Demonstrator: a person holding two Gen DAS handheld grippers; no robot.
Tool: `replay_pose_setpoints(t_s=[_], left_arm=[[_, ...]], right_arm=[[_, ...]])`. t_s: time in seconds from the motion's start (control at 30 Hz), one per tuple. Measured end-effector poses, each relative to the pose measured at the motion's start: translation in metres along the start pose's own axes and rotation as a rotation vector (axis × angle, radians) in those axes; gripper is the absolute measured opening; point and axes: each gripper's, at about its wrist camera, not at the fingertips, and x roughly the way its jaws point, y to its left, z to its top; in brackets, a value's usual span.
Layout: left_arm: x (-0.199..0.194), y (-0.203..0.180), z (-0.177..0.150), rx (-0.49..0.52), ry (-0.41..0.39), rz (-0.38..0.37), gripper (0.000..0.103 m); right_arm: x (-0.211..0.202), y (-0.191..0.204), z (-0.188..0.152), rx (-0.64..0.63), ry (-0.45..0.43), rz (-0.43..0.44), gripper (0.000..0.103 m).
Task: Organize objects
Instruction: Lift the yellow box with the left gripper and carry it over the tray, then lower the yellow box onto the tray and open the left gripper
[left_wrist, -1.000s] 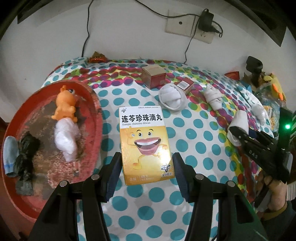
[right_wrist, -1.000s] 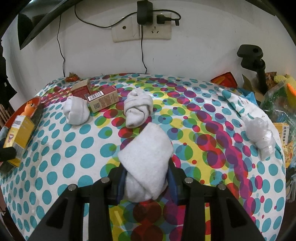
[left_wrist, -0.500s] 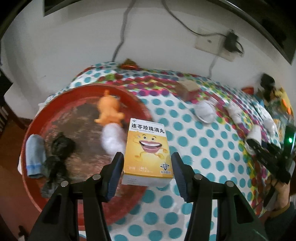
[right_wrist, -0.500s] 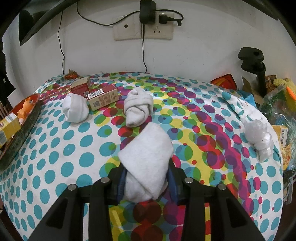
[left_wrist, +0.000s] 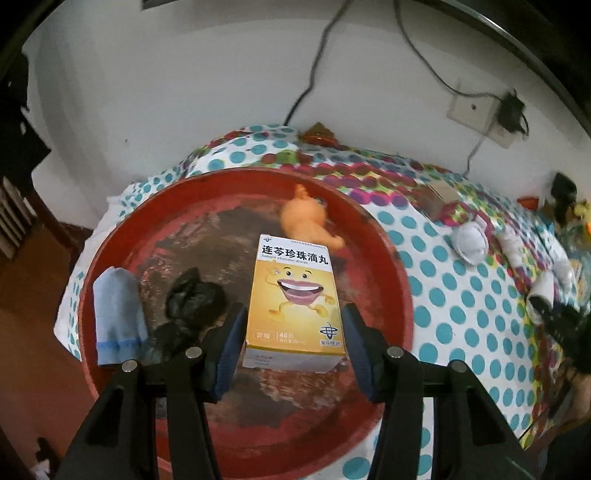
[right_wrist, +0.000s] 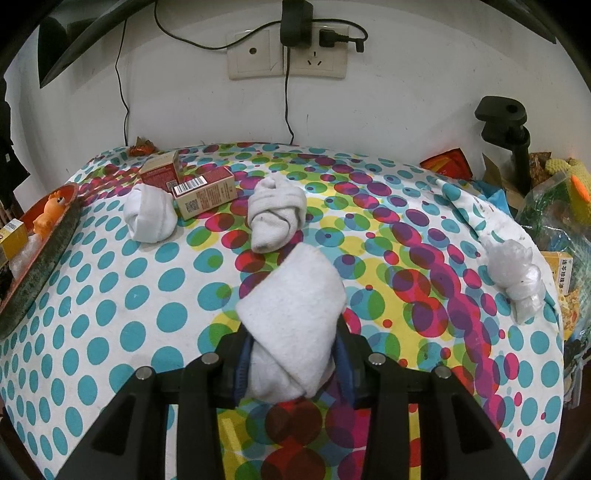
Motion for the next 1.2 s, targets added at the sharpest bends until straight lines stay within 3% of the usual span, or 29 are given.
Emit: replay_pose_setpoints(t_s=[0.43, 0.6, 1.13, 1.2], left_arm=[[0.028, 0.091, 0.028, -0.149, 0.011, 0.115, 0.05], [0.043, 0.115, 0.034, -0.2, 0.036, 0.114, 0.05], [0.063, 0.122, 0.025, -0.167, 0.06, 0.152, 0.05], [0.061, 0.118, 0.024, -0.144, 0.056, 0.158, 0.054]], right_arm=[[0.0, 0.001, 0.0, -0.003, 0.001, -0.003, 0.04], [0.001, 0.001, -0.001, -0.007, 0.002, -0.006, 0.04], [0.002, 0.003, -0.001, -0.017, 0.004, -0.019, 0.04], [0.002, 0.002, -0.001, -0.019, 0.004, -0.022, 0.04]])
